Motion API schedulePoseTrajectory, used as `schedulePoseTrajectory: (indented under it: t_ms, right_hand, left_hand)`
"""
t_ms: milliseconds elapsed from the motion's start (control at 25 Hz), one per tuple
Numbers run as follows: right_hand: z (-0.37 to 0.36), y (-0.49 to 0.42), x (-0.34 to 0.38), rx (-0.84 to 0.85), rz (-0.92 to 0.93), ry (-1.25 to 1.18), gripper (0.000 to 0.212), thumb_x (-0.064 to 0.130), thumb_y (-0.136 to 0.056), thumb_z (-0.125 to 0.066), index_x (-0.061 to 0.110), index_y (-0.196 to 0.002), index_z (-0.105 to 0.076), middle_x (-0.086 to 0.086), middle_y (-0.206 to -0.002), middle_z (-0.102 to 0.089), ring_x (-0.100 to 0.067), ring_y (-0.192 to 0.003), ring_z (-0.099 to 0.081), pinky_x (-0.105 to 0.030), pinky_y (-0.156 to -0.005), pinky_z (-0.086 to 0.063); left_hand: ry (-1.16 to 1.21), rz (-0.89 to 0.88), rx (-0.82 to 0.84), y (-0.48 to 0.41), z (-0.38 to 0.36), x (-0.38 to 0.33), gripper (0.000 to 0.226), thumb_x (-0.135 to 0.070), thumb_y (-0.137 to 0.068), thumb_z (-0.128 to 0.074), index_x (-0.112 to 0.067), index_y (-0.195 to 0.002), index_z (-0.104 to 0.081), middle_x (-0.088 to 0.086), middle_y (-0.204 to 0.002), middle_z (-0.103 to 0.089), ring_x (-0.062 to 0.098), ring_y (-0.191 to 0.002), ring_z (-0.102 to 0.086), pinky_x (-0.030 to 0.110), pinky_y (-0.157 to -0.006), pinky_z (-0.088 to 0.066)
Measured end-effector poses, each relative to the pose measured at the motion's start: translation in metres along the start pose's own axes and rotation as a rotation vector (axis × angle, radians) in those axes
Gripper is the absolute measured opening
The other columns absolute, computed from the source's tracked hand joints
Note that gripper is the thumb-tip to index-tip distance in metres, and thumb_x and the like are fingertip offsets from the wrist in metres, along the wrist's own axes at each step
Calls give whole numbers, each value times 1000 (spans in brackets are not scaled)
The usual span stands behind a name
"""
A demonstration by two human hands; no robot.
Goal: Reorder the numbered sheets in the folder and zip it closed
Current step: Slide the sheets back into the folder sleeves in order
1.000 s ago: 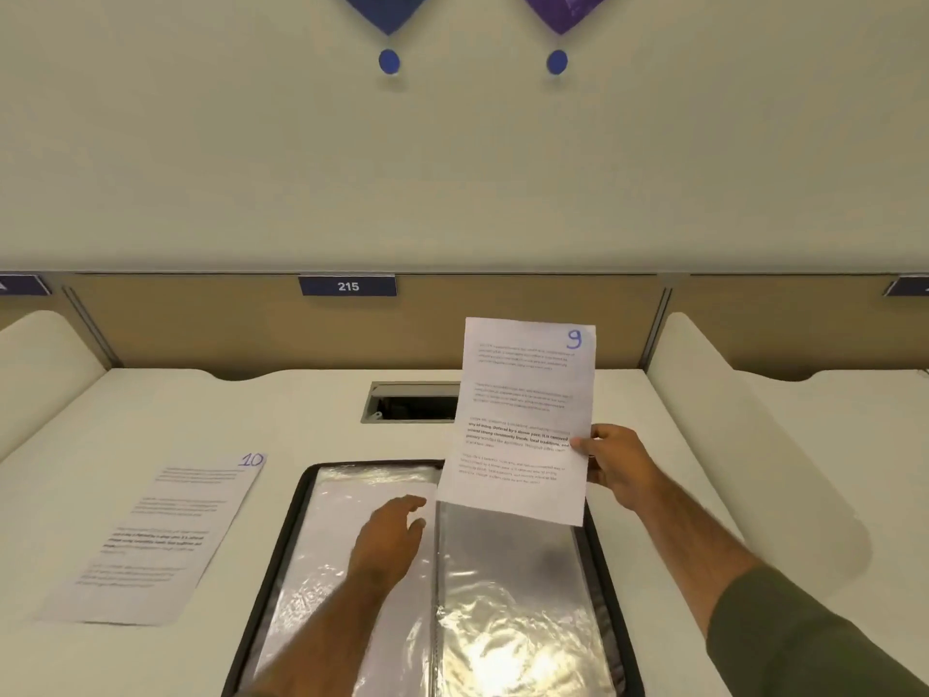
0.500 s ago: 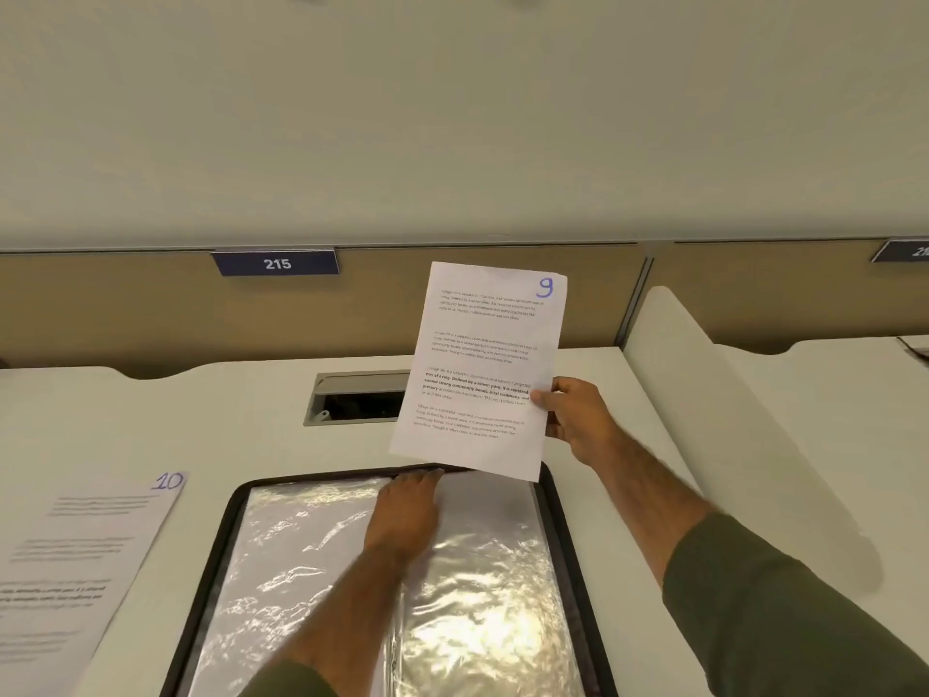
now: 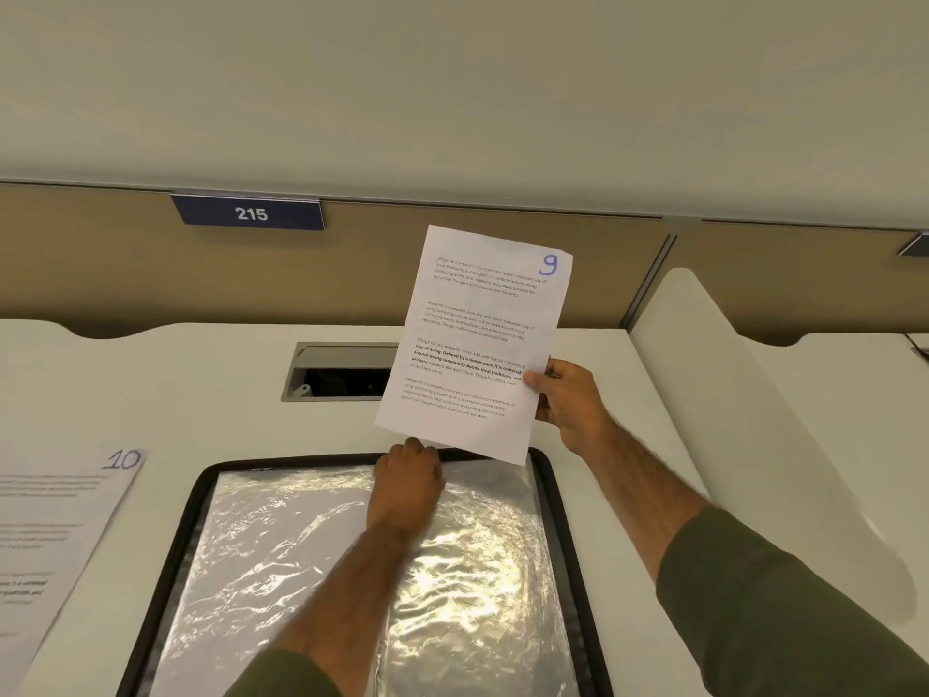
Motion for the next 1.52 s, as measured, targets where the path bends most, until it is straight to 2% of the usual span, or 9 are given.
schedulePoseTrajectory:
  t_ms: [160,240,400,520,640,840,1040,1240,1520]
  right_hand:
    - [-3,-3,-4,-11,2,6,20,3,-95,-63,3,-114,-67,-9,-112,-75,-29,-97,-74,-43,-76,-62]
    - [-5,-1,-2,-14,11,0,19,3,-96,-63,4,-114,-68,-9,-112,-75,-29,-98,-74,-42,-75,-62]
    - [-4,2,3,-31,40,-24,16,3,-95,-63,9,-109,-70,-7,-111,-75,-27,-98,-73,-42,-77,-62]
    - [-3,0,7,-38,57,-41,14,3,-95,-64,10,-104,-70,-8,-110,-75,-28,-97,-73,-44,-79,-62]
    - [-1,0,3,-46,66,-69,10,2,-95,-63,10,-97,-69,-7,-106,-75,-26,-93,-73,-40,-74,-63]
    - [4,1,-6,-73,66,-104,7,2,-94,-65,9,-94,-68,-7,-104,-75,-25,-91,-73,-37,-68,-62]
    - [11,-1,-4,-72,78,-87,8,3,-94,-64,10,-94,-69,-5,-102,-75,-21,-87,-73,-29,-61,-59]
    - [14,-6,-1,-69,83,-108,12,2,-94,-65,8,-104,-70,-8,-108,-75,-26,-93,-73,-32,-64,-61]
    - [18,-5,-1,-85,84,-112,12,4,-94,-66,5,-106,-70,-11,-108,-75,-27,-92,-73,-32,-63,-62]
  left_hand:
    - [26,-85,10,2,-4,-7,25,-10,-87,-50,-25,-102,-62,-8,-97,-62,17,-90,-55,35,-91,-42]
    - [5,-104,1,2,-2,-8,16,-18,-90,-54,-26,-100,-63,-9,-97,-61,14,-88,-52,35,-94,-42]
    - [-6,-122,-11,5,5,-12,4,-24,-91,-66,-24,-93,-70,-6,-96,-58,13,-87,-48,31,-84,-45]
    - [-57,-147,11,8,5,-15,11,-17,-89,-68,-27,-85,-70,-9,-85,-59,11,-79,-47,28,-73,-42]
    - [-47,-141,-14,11,11,-18,14,-13,-93,-62,-23,-84,-59,-8,-80,-58,13,-75,-46,28,-69,-37]
    - [-17,-142,57,9,7,-21,10,-16,-99,-49,-18,-92,-56,-2,-80,-60,19,-75,-53,36,-70,-49]
    - [135,-118,23,4,0,-18,9,-22,-93,-61,-27,-99,-67,-15,-95,-66,10,-89,-56,34,-86,-47]
    - [164,-73,-13,0,4,-18,6,-30,-86,-72,-27,-85,-67,-12,-90,-54,9,-88,-48,30,-82,-45]
    - [85,-157,-9,6,10,-23,20,-20,-98,-57,-24,-97,-77,-9,-94,-70,12,-88,-55,32,-84,-48]
Point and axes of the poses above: each hand's wrist, its own y-axis away from the middle knuckle, its own z-axis out of the back of the hand, x = y × z, the point moved 10 cm from there along -y, towards the middle knuckle
